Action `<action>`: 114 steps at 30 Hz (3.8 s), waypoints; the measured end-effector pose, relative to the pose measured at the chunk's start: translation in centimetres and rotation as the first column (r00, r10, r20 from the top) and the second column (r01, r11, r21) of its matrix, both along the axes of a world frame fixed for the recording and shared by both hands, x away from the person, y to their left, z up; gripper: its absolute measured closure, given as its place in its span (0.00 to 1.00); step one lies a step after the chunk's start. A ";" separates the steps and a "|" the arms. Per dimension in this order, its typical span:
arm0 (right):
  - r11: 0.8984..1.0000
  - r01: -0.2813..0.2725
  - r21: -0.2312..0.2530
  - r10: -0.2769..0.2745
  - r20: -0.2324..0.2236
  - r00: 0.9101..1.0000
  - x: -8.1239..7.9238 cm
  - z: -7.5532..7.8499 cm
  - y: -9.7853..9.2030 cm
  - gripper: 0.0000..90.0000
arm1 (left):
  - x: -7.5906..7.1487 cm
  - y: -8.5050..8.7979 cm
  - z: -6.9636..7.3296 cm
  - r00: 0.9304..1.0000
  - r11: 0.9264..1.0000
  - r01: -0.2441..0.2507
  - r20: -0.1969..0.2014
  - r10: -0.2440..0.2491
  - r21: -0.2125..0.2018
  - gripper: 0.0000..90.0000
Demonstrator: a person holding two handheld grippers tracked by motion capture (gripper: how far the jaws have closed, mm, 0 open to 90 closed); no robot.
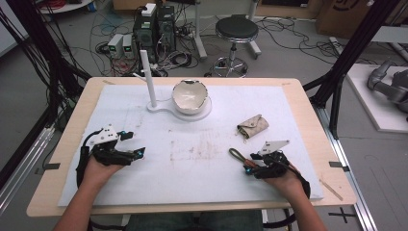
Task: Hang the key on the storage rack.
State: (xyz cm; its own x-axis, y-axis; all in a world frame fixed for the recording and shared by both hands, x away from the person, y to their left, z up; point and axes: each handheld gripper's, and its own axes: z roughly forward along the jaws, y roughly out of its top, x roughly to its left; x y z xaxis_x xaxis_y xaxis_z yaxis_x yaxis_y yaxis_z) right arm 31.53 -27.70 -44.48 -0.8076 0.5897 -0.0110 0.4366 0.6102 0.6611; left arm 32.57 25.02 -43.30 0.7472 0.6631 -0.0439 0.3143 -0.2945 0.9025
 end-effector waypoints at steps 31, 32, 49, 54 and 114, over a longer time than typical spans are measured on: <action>0.989 -0.004 0.151 -0.014 0.120 0.993 0.5 3.1 1.8 0.79 | -0.3 1.1 0.4 0.997 0.998 -0.065 0.035 0.066 -0.022 0.20; 0.988 -0.012 0.153 -0.008 0.126 0.992 0.6 3.5 2.1 0.79 | -0.3 1.2 0.5 0.997 0.997 -0.068 0.035 0.069 -0.023 0.20; 0.982 -0.140 0.128 0.093 0.321 0.943 4.7 11.2 10.0 0.79 | -0.4 1.1 0.5 0.997 0.997 -0.072 0.037 0.073 -0.017 0.20; 0.981 -0.161 0.103 0.117 0.342 0.932 5.6 12.5 11.9 0.79 | -0.4 1.0 0.5 0.997 0.997 -0.070 0.037 0.070 -0.012 0.20; 0.966 -0.183 -0.183 0.247 0.433 0.867 14.8 17.1 28.9 0.78 | -1.4 3.0 0.3 0.993 0.993 -0.115 0.028 0.115 0.003 0.20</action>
State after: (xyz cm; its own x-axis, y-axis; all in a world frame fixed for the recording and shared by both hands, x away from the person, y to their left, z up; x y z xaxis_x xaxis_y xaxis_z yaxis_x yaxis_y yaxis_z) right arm 46.34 1.21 -27.43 -0.8029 0.3696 -0.4677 -0.0397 0.7497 0.6606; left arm 31.20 28.01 -43.05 0.6671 0.7446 -0.0209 0.3213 -0.2623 0.9099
